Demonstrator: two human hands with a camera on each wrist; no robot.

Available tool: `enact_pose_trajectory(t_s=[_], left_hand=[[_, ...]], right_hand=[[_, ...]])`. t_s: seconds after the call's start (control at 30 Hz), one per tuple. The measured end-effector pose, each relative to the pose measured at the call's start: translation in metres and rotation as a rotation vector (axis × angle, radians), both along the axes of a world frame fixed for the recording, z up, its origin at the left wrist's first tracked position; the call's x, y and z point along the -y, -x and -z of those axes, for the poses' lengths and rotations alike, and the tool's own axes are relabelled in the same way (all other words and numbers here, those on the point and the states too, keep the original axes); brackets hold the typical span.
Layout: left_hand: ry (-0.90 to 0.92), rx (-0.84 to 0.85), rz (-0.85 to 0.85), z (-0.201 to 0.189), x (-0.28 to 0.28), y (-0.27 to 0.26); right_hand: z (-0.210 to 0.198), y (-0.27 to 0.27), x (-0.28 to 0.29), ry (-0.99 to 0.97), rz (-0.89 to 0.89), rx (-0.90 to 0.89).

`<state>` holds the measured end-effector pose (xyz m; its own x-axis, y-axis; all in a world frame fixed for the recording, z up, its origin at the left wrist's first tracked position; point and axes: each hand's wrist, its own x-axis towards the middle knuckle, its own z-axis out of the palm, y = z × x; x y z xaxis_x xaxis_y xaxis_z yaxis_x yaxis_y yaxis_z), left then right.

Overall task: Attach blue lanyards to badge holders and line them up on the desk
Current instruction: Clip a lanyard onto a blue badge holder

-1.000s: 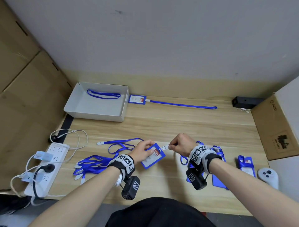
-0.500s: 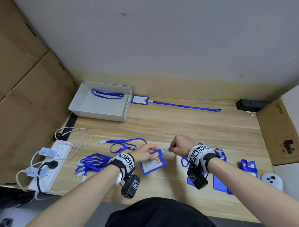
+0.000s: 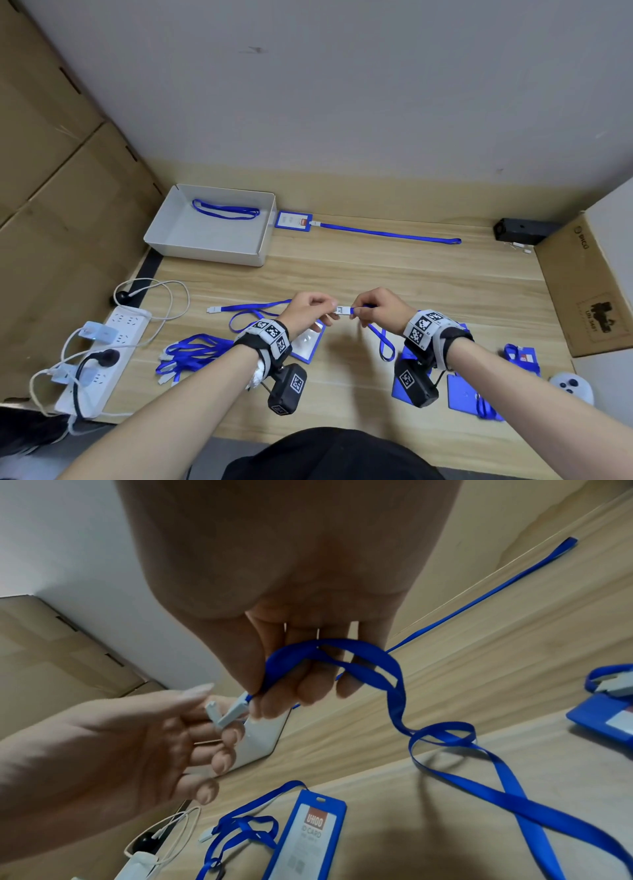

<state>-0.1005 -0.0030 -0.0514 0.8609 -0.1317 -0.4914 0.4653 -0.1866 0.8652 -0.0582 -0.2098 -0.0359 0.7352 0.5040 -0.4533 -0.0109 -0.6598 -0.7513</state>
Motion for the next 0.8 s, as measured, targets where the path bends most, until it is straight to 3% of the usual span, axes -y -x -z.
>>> enact_pose_trajectory(t_s=[0.17,0.37,0.47,0.57,0.67,0.8], left_hand=[[-0.091,0.060,0.071,-0.004,0.003,-0.006],[-0.434,0.208,0.083,-0.019,-0.011,-0.030],[-0.645,0.267,0.001,-0.038,-0.029,-0.055],[-0.765,0.274,-0.185,-0.061,-0.057,-0.080],[-0.696,0.316,-0.216,-0.085,-0.079,-0.094],[-0.571,0.419,0.109,-0.125,-0.073,-0.099]], right_hand=[[-0.011,0.000,-0.004,0.010,-0.028,0.050],[-0.029,-0.009,-0.009,0.035,0.025,0.057],[-0.038,-0.021,-0.011,0.030,0.101,0.120],[-0.047,-0.036,-0.010,0.000,0.199,0.156],[-0.046,-0.049,0.000,0.055,0.234,0.119],[-0.059,-0.060,-0.008,0.171,0.138,0.122]])
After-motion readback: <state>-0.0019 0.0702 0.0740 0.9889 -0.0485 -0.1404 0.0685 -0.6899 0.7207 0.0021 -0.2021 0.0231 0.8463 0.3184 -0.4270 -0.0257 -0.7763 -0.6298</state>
